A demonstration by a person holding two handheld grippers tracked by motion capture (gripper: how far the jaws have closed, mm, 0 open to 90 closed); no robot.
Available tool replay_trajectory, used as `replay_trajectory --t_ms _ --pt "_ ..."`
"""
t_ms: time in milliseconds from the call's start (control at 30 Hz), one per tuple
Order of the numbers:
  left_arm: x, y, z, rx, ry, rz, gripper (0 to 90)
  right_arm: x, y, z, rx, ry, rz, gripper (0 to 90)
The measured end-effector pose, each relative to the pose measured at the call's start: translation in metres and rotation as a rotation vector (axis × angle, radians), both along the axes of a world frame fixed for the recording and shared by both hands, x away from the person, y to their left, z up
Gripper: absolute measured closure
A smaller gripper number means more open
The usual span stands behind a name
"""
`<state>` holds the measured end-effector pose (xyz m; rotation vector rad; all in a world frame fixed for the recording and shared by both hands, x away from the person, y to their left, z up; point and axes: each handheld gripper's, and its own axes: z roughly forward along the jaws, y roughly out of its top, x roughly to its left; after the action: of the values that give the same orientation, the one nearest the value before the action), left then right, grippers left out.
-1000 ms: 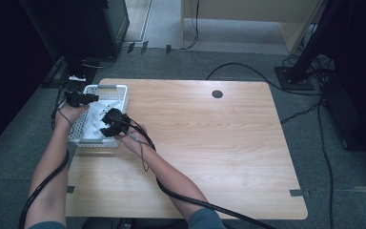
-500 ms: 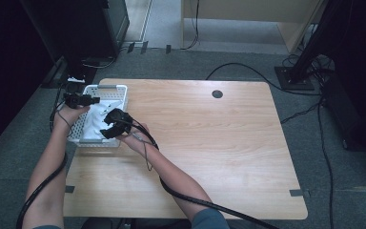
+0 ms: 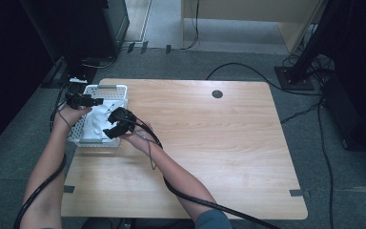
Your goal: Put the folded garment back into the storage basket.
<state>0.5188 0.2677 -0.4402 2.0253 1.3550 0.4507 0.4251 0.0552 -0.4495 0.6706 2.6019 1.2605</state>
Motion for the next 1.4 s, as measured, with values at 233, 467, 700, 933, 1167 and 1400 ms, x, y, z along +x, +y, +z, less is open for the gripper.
replay_trajectory --t_ms 233,467,700,933,1167,1400 --pt "-0.003 -0.003 0.003 0.006 -0.012 -0.006 26.2 0.000 -0.006 0.001 0.002 0.002 0.012 27.3" --pt "-0.004 -0.004 0.001 0.004 -0.027 0.000 21.9 0.002 -0.011 0.001 0.000 0.003 0.019 25.8" --pt "-0.008 -0.009 0.002 0.015 -0.033 -0.012 21.8 0.002 -0.017 0.000 -0.011 0.004 0.031 24.8" --pt "-0.011 -0.012 0.005 0.020 -0.035 -0.008 20.6 0.002 -0.027 -0.002 -0.005 0.005 0.037 24.0" --pt "-0.015 -0.013 0.004 0.005 -0.038 0.002 20.6 0.004 -0.039 -0.003 0.017 0.006 0.042 23.6" --pt "-0.021 -0.019 0.004 0.016 -0.044 -0.010 20.6 0.003 -0.052 -0.005 0.019 0.005 0.050 23.0"
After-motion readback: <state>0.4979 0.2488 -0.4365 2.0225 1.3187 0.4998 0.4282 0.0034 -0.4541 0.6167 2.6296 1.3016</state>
